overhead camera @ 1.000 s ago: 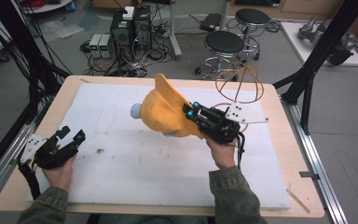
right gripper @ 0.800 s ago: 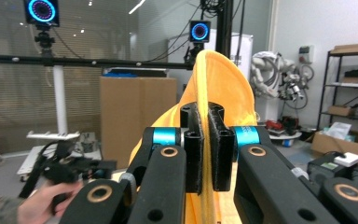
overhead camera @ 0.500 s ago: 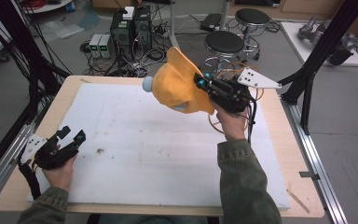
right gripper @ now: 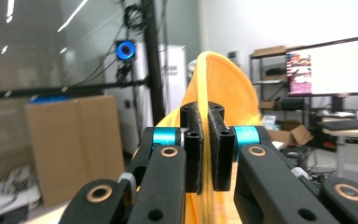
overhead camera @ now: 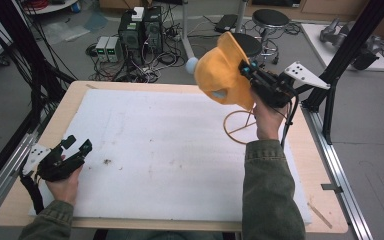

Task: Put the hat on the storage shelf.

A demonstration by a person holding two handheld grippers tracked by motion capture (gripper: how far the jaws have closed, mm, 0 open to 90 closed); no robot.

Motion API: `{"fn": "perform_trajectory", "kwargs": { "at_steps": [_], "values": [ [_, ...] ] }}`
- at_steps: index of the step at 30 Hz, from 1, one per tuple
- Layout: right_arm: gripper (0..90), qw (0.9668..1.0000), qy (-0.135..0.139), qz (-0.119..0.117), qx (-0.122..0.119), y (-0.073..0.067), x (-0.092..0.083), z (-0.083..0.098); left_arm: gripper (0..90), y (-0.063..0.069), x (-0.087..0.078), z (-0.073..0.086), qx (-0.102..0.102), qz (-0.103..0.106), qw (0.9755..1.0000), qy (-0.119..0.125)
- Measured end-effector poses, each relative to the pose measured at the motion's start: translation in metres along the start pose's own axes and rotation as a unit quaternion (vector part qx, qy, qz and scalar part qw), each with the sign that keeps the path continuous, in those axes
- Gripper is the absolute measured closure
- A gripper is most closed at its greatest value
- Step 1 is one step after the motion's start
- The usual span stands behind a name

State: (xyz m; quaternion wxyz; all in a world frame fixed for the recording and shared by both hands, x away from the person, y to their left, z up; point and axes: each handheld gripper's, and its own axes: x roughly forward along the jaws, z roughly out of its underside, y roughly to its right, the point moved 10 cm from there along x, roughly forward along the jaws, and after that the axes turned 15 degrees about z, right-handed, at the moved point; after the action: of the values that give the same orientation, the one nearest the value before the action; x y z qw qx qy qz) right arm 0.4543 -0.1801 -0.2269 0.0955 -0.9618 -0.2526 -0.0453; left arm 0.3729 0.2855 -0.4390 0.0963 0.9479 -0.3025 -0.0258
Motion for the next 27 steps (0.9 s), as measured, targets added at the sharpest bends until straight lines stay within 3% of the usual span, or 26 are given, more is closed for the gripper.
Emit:
{"fn": "perform_trajectory", "kwargs": {
  "at_steps": [5,8,9,10,11,13,17,19,24,27],
  "values": [
    [86.3,0.9995,0.009,0.026,0.017,0.03,-0.005,-0.003,32.5,0.0,0.0,0.0,-0.002,0.0,1.0,0.001],
    [86.3,0.9981,0.019,0.052,0.029,0.052,-0.01,-0.005,32.4,0.0,0.0,0.0,-0.003,-0.001,1.0,0.0],
    [86.3,0.9971,0.018,0.067,0.032,0.067,-0.012,-0.004,32.4,0.0,0.0,0.0,-0.002,-0.001,1.0,0.001],
    [86.3,0.9971,0.018,0.067,0.032,0.067,-0.012,-0.004,32.4,0.0,0.0,0.0,-0.002,-0.001,1.0,0.0],
    [86.3,0.9961,0.018,0.08,0.034,0.078,-0.014,-0.002,32.4,0.0,0.0,0.0,-0.002,-0.001,1.0,0.0],
    [86.3,0.9957,0.019,0.083,0.038,0.082,-0.015,-0.002,32.4,-0.001,0.0,0.0,-0.002,-0.002,1.0,0.0],
    [86.2,0.9919,0.035,0.093,0.079,0.109,-0.019,0.005,32.4,0.0,0.001,0.001,-0.004,-0.002,1.0,-0.001],
    [86.2,0.9912,0.035,0.097,0.084,0.114,-0.02,0.008,32.5,0.0,0.001,0.001,-0.003,0.0,1.0,-0.002],
    [86.1,0.9816,0.043,0.123,0.14,0.145,-0.028,0.024,32.4,0.0,0.002,0.002,-0.005,0.004,1.0,-0.003],
    [86.1,0.9775,0.041,0.137,0.155,0.158,-0.031,0.034,32.3,0.001,0.002,0.002,-0.005,0.007,1.0,-0.003]
  ]
}}
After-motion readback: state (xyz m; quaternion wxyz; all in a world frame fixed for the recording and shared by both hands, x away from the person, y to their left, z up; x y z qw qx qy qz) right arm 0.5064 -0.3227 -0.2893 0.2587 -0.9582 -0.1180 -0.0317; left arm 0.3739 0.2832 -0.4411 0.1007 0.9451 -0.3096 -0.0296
